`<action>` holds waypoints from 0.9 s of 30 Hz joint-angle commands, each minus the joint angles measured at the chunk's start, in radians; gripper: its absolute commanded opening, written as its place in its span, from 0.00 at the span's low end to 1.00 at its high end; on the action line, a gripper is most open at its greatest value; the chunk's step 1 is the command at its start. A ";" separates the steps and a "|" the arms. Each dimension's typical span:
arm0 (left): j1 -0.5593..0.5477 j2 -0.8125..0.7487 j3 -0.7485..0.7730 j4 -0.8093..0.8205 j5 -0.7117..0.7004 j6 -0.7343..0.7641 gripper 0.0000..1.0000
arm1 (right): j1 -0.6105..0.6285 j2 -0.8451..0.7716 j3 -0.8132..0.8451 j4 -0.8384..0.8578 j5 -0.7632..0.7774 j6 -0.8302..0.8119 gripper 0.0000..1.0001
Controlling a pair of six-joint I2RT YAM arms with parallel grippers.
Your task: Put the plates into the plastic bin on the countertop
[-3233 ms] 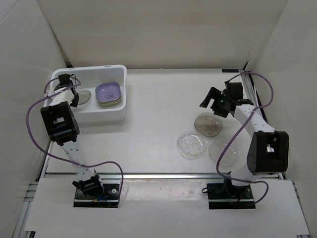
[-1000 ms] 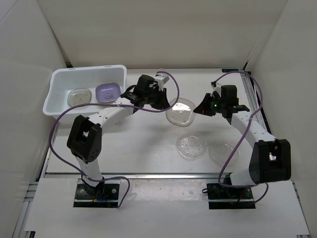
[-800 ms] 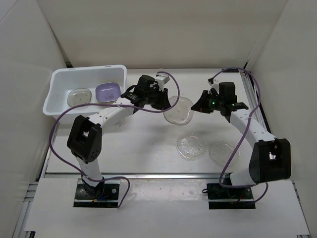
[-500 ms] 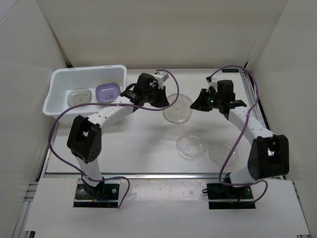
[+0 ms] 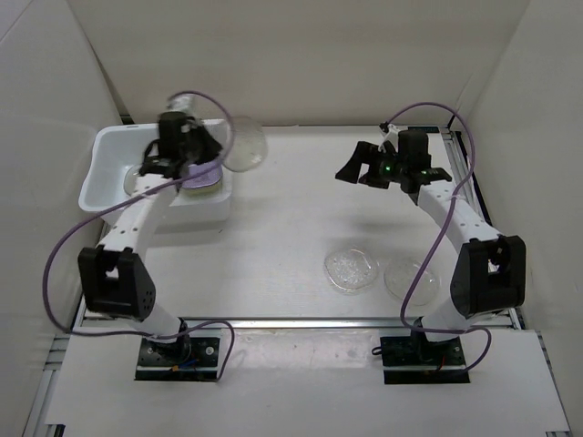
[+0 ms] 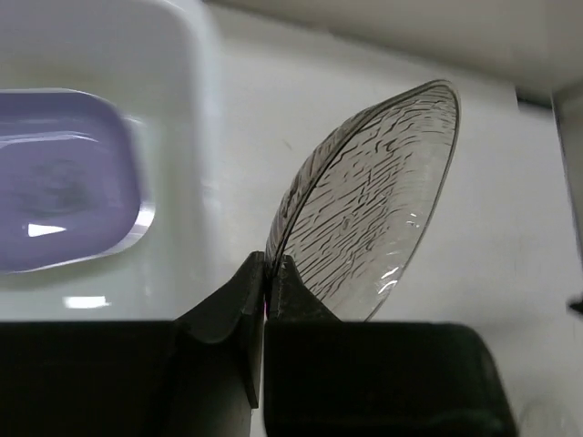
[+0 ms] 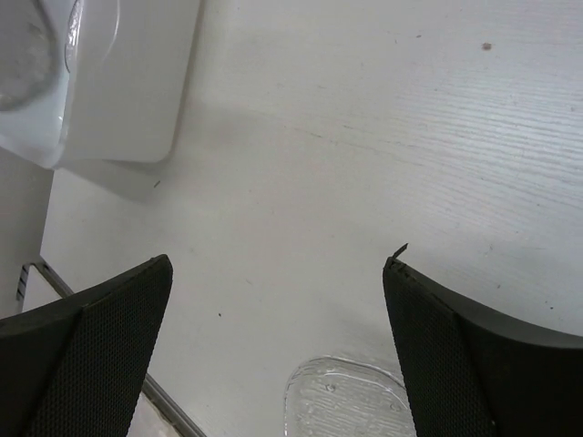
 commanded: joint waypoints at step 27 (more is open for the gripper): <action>0.569 0.197 -0.095 -0.003 -0.458 -0.971 0.10 | -0.129 0.058 0.051 -0.066 0.161 0.097 0.99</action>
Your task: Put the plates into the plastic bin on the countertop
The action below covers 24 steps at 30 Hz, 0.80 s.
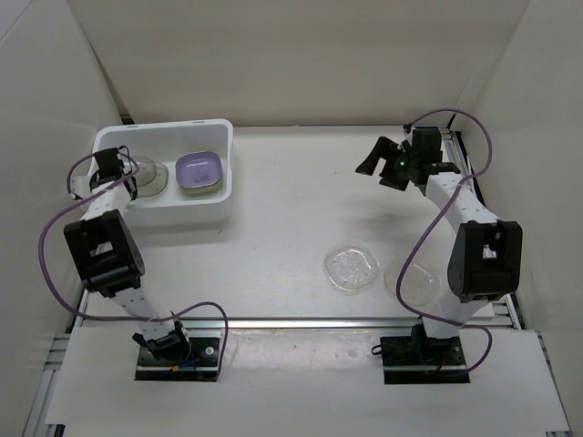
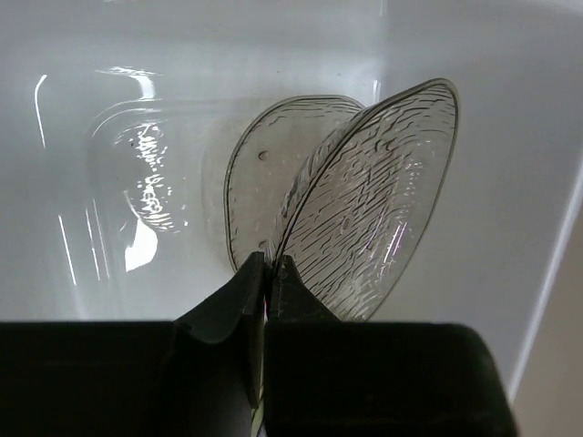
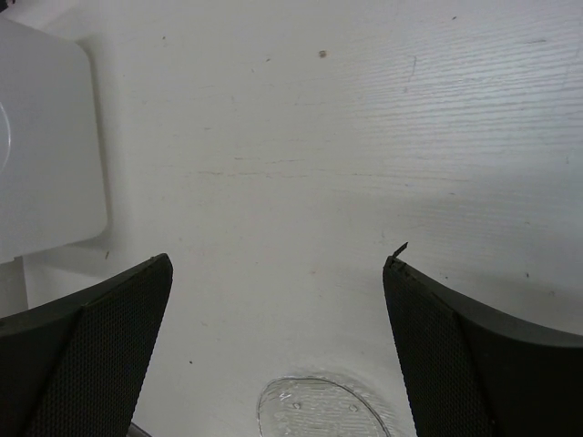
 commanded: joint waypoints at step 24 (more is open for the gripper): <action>-0.030 -0.009 0.244 -0.084 0.088 0.087 0.99 | -0.011 -0.163 -0.250 -0.203 0.036 -0.097 0.99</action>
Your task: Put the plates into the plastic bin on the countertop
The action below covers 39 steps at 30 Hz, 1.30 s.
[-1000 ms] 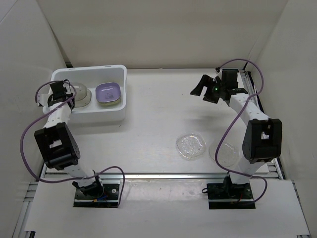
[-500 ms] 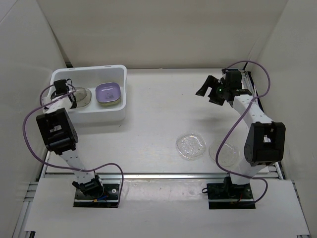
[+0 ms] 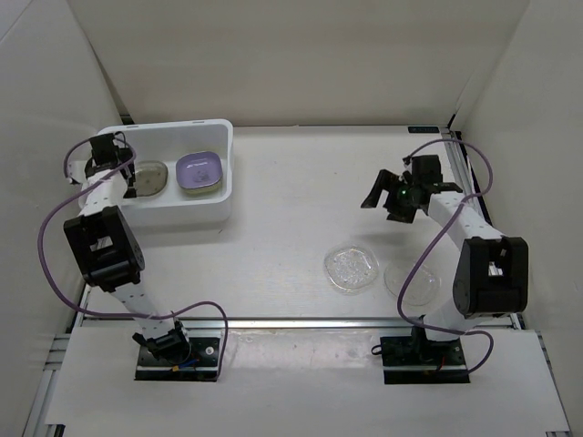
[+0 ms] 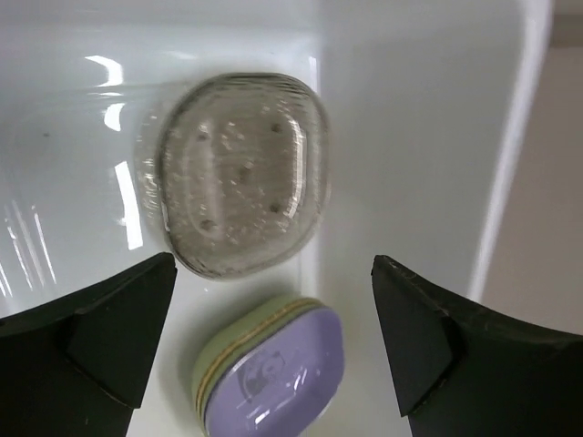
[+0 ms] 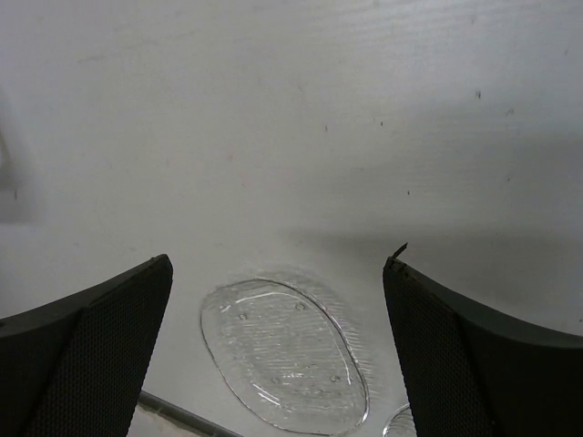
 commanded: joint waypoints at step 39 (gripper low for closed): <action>-0.805 -0.371 -0.262 0.007 0.740 0.976 0.99 | 0.112 -0.135 -0.177 0.073 -0.234 -0.092 0.00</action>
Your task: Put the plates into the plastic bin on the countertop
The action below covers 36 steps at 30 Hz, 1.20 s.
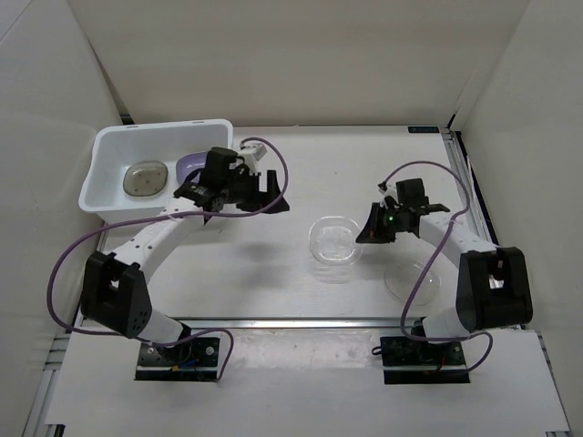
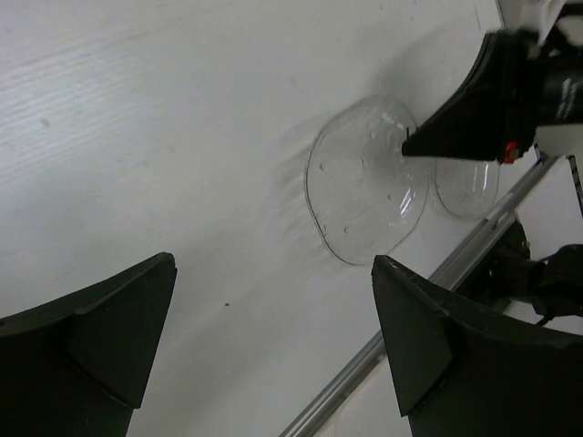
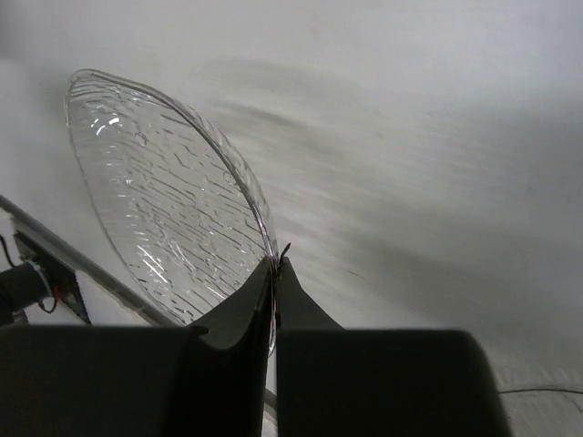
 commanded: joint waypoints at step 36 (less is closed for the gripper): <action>0.140 -0.057 0.038 0.179 -0.267 -0.215 0.10 | 0.119 0.002 0.343 0.098 0.006 0.088 0.99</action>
